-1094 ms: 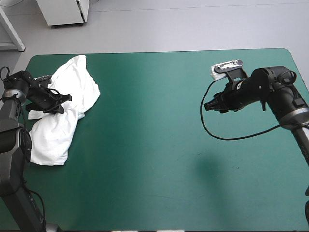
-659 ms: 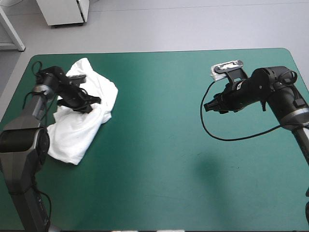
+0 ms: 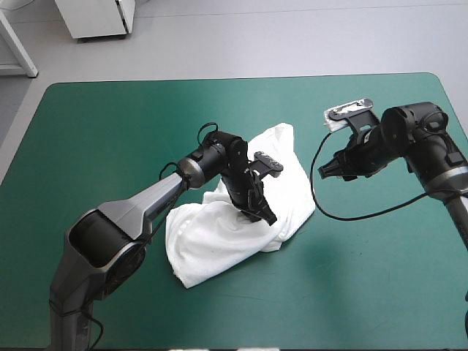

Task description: Fold the cloth

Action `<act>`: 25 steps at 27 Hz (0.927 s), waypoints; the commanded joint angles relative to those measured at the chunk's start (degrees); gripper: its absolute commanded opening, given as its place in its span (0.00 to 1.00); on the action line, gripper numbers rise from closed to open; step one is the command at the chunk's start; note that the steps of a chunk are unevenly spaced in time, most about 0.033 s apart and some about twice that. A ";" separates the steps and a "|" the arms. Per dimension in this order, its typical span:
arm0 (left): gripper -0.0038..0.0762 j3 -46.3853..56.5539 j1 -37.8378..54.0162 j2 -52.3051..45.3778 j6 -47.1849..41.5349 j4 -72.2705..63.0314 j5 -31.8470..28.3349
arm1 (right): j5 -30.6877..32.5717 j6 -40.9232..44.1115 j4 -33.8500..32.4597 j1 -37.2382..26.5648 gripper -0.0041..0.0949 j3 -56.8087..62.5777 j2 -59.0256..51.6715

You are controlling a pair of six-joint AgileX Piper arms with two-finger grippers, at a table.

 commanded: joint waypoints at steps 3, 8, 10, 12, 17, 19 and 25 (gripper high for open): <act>0.20 -2.77 0.43 -3.82 -1.34 0.66 3.91 | -1.34 0.14 -0.20 -0.20 0.46 0.56 -3.29; 0.76 -8.02 1.73 -4.30 -7.28 6.58 4.00 | -2.12 0.14 -0.20 -0.20 0.46 0.56 -3.29; 0.84 -9.85 2.16 -5.22 -8.69 7.21 4.00 | -2.15 0.14 -0.20 -0.20 0.46 0.56 -3.29; 0.84 -10.87 2.39 -7.04 -8.79 9.64 4.00 | -2.24 0.14 -0.20 -0.20 0.46 0.56 -3.29; 0.84 -7.96 6.48 -15.64 -11.53 15.50 4.14 | -2.99 0.14 -0.20 -0.20 0.46 0.56 -3.18; 0.84 -3.73 9.75 -18.84 -11.78 14.34 4.14 | -3.12 0.14 -0.20 -0.20 0.46 0.56 -2.81; 0.82 16.30 18.11 -29.41 -11.78 12.60 4.14 | -2.82 0.14 1.68 -0.20 0.46 0.60 -2.02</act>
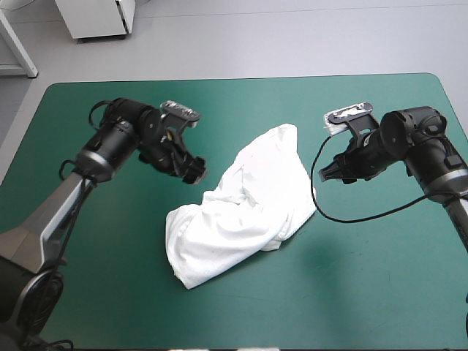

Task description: Fold the cloth

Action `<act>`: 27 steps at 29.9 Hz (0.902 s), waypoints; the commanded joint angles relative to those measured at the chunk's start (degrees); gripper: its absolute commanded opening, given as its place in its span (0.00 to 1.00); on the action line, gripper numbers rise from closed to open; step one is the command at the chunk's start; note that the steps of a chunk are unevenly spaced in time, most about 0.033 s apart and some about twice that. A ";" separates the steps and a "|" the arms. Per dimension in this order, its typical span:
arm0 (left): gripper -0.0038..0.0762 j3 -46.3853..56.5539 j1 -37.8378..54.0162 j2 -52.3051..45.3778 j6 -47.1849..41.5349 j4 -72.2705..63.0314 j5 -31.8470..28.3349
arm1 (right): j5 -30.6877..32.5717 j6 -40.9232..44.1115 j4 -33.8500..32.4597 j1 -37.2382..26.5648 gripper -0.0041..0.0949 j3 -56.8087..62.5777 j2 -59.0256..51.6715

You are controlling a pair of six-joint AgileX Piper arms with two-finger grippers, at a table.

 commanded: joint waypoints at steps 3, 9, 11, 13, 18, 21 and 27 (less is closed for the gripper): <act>0.82 17.59 3.94 -10.92 -0.19 -2.90 3.48 | -1.60 -0.04 2.81 -0.20 0.46 -1.24 -1.65; 0.82 29.32 4.04 -12.63 1.00 -4.85 1.35 | -1.38 -0.04 2.88 -0.20 0.46 -1.24 -1.26; 0.82 30.76 4.04 -12.51 1.90 -6.59 -1.83 | -1.38 -0.29 3.03 -0.20 0.46 -1.24 -1.26; 0.82 30.94 4.04 -11.71 2.17 -6.69 -3.85 | -1.53 -0.56 2.91 -0.20 0.46 -1.24 -1.14; 0.82 30.83 4.04 -8.84 3.87 -9.68 -7.22 | -2.35 -1.13 2.79 -0.20 0.46 -1.24 0.16; 0.76 30.83 4.04 -7.28 4.45 -11.07 -9.48 | -2.35 -1.13 3.04 -0.20 0.46 -1.15 1.13; 0.28 30.83 4.04 -5.99 6.65 -13.69 -11.16 | -3.18 -1.13 3.04 -0.20 0.46 -1.15 1.63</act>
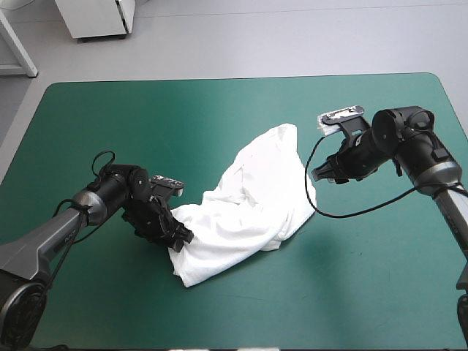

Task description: Fold the cloth

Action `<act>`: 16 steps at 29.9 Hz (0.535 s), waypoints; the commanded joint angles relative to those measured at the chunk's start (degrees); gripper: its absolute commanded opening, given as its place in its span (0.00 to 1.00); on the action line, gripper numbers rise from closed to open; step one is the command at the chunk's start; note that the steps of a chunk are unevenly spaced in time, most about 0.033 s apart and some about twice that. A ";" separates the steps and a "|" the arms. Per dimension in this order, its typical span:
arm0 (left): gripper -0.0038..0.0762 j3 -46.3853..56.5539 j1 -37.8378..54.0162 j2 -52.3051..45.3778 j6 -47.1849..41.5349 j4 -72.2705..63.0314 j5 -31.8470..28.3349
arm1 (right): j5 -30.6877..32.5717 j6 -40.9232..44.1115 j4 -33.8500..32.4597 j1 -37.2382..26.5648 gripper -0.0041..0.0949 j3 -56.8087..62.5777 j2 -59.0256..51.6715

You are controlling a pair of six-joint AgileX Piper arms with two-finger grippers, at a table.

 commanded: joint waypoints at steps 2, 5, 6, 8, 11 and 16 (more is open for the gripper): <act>0.12 -1.11 -0.02 -1.73 2.02 -4.25 -1.81 | -1.99 -0.64 0.48 -0.20 0.46 -1.33 -1.11; 0.04 -1.11 -0.02 -1.73 3.04 -6.30 -3.15 | -2.71 -0.87 0.48 -0.20 0.46 -1.19 0.63; 0.04 -1.11 -0.02 -1.73 3.22 -6.49 -3.29 | -2.71 -1.02 0.83 -0.20 0.46 -1.19 1.50; 0.04 -1.11 -0.02 -1.73 3.61 -6.49 -3.34 | -2.71 -1.74 2.64 -0.20 0.46 -1.19 3.74; 0.04 -1.11 -0.02 -1.73 3.51 -6.49 -2.84 | -2.36 -4.35 6.99 -0.20 0.46 -1.19 7.32; 0.04 -1.11 -0.02 -1.73 3.39 -6.27 -1.44 | -0.04 -6.61 12.37 -0.20 0.48 -1.19 13.04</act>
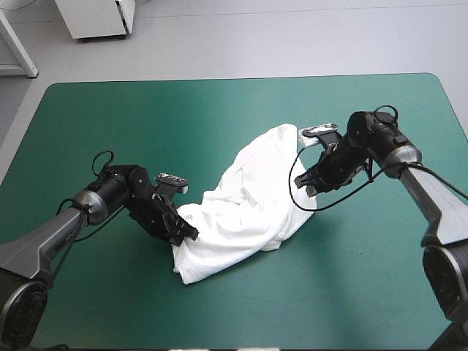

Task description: Fold the cloth

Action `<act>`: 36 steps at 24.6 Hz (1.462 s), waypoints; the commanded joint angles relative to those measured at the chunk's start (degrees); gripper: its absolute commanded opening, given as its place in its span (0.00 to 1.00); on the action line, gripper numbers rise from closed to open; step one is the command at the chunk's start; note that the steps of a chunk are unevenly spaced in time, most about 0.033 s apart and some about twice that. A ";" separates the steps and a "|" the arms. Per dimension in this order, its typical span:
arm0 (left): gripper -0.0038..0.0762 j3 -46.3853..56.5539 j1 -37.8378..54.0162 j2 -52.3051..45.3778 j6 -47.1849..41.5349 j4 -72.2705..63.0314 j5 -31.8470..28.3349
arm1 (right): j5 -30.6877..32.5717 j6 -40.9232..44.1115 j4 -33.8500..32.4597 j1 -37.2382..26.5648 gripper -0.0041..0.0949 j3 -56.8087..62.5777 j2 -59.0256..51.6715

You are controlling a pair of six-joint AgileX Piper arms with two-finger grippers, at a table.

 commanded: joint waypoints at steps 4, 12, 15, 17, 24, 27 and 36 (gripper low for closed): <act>0.04 -1.22 -0.02 -2.15 -0.18 -1.24 2.72 | 0.86 -1.60 3.05 -0.20 0.57 -1.19 3.39; 0.04 -1.22 -0.02 -2.49 -0.18 -1.14 3.38 | -0.86 -1.60 2.38 -0.20 0.59 -1.19 6.70; 0.04 -1.22 -0.02 -2.49 -0.18 -1.14 3.44 | -0.96 -1.60 2.51 -0.20 0.46 -1.19 7.39; 0.04 -1.22 -0.02 -2.49 -0.18 -1.14 3.44 | -0.69 -2.33 2.74 -0.20 0.28 -1.19 7.81; 0.04 -2.20 -0.02 -2.49 -0.08 -1.62 1.77 | 3.38 -5.33 7.17 -0.20 0.02 -1.30 7.70; 0.04 -7.02 -0.02 -5.87 -0.08 -2.48 3.87 | 4.87 -3.61 6.48 -0.20 0.02 -1.84 4.21; 0.04 -28.36 -0.02 -26.55 -6.44 -0.32 15.96 | 4.61 2.39 6.07 -0.20 0.02 -14.26 -22.74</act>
